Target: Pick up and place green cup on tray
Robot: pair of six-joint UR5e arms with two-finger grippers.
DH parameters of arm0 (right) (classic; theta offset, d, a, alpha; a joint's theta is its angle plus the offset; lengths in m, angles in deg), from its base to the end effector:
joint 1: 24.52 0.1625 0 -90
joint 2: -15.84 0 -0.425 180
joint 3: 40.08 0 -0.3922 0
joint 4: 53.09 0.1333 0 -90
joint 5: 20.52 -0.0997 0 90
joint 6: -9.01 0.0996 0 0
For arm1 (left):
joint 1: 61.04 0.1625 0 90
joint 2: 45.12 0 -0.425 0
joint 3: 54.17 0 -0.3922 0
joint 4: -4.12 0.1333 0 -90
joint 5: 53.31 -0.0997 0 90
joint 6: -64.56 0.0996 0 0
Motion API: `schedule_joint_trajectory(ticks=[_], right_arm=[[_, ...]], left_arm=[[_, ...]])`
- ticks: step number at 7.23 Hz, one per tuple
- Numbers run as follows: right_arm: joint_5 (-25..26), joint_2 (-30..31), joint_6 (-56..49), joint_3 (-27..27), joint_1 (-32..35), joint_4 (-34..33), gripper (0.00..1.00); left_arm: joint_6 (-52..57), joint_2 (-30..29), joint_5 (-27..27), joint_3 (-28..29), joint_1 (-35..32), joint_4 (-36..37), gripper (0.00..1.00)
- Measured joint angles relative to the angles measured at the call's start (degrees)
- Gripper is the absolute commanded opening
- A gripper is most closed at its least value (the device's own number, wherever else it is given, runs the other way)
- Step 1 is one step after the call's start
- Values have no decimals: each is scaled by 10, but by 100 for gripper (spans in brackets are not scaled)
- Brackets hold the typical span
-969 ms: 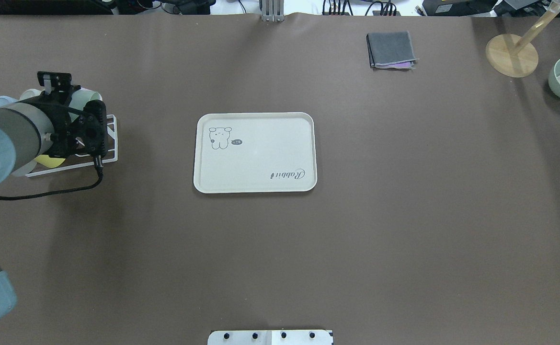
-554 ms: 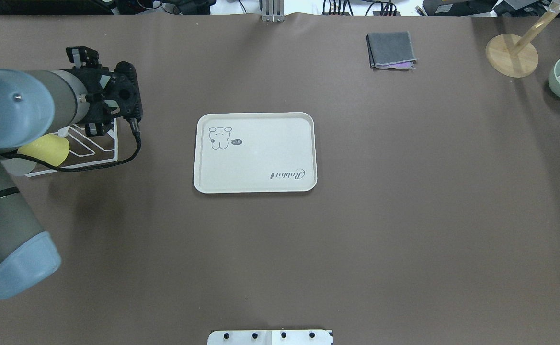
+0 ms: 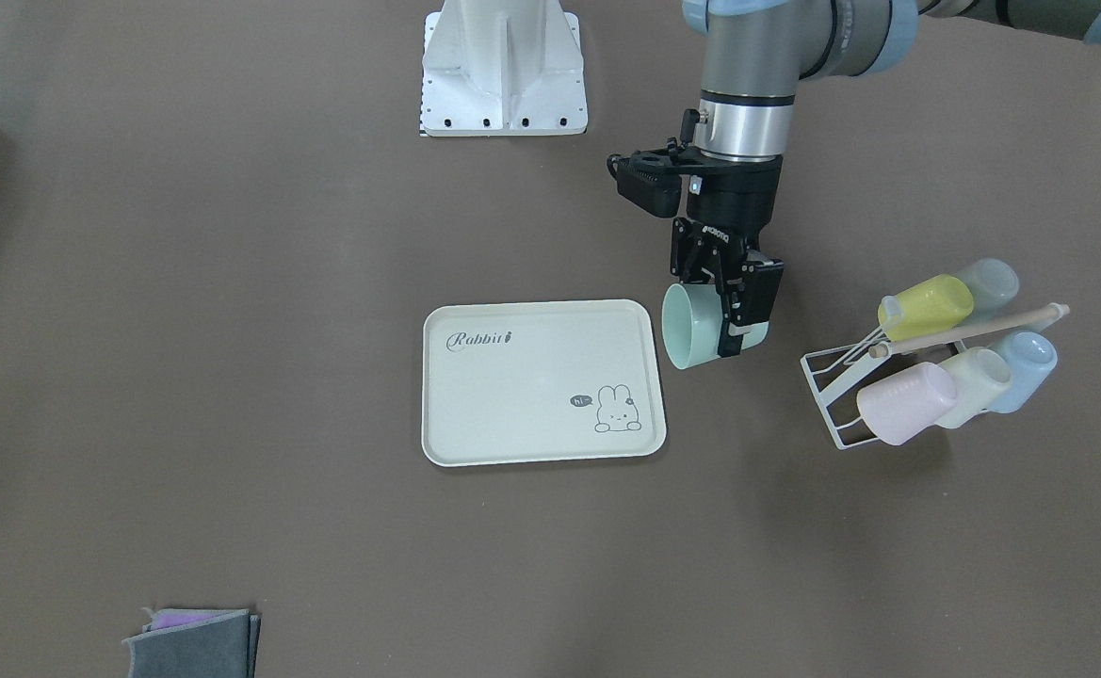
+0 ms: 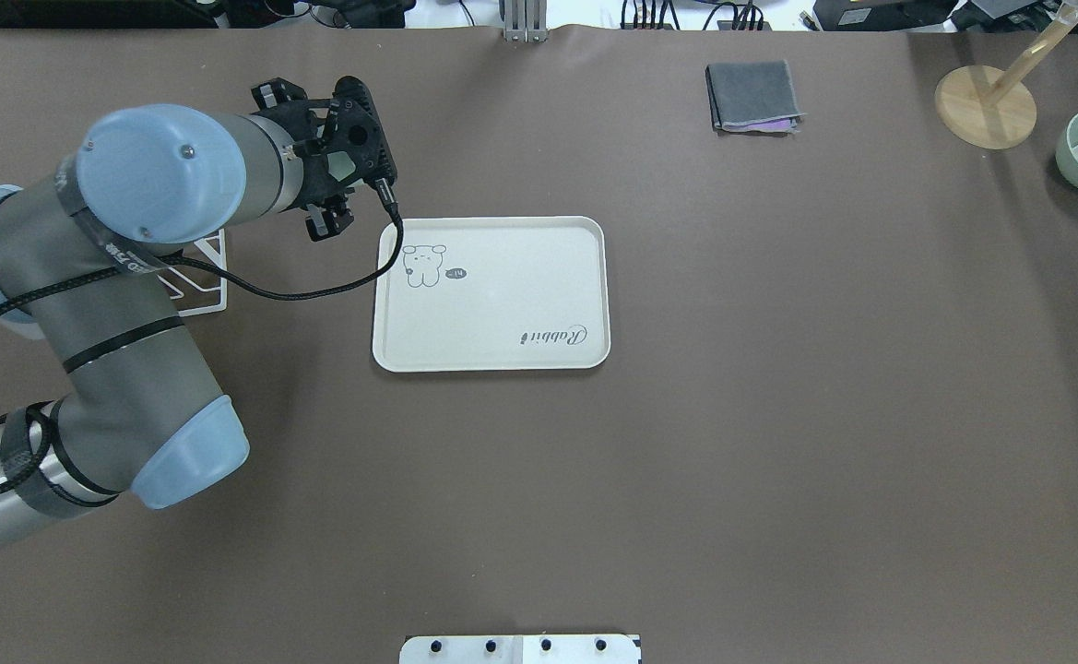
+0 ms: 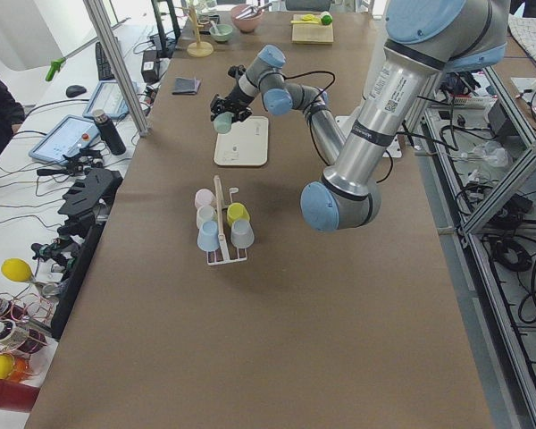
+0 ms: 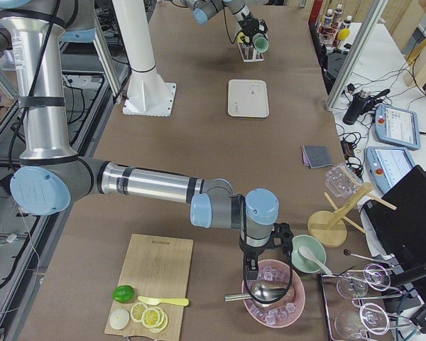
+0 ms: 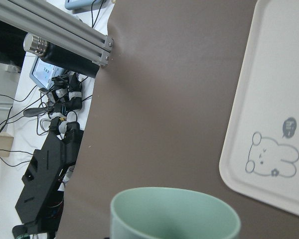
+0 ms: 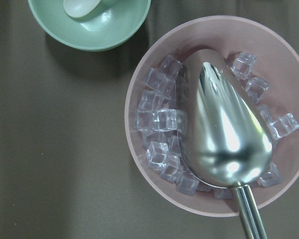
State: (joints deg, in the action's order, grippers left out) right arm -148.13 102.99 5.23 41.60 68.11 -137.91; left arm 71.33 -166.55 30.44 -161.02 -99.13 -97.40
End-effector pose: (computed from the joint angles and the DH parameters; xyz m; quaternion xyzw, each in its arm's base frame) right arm 0.0959 -0.5070 0.7038 0.0156 -0.3220 -0.0087 0.9466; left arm 0.3977 -0.4949 0.1960 0.4778 0.1474 0.4005 0.7679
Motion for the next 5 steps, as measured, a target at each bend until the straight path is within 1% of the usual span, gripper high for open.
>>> schedule_joint_trajectory(ticks=[1,3,5], right_arm=[[0,0,0,0,0,0,100],[0,0,0,-1,0,0,100],[0,0,0,-2,0,0,100]], left_arm=[[-49,0,5,33,13,-69,0],[-126,-16,8,121,33,-225,0],[-184,-48,6,201,51,-332,0]])
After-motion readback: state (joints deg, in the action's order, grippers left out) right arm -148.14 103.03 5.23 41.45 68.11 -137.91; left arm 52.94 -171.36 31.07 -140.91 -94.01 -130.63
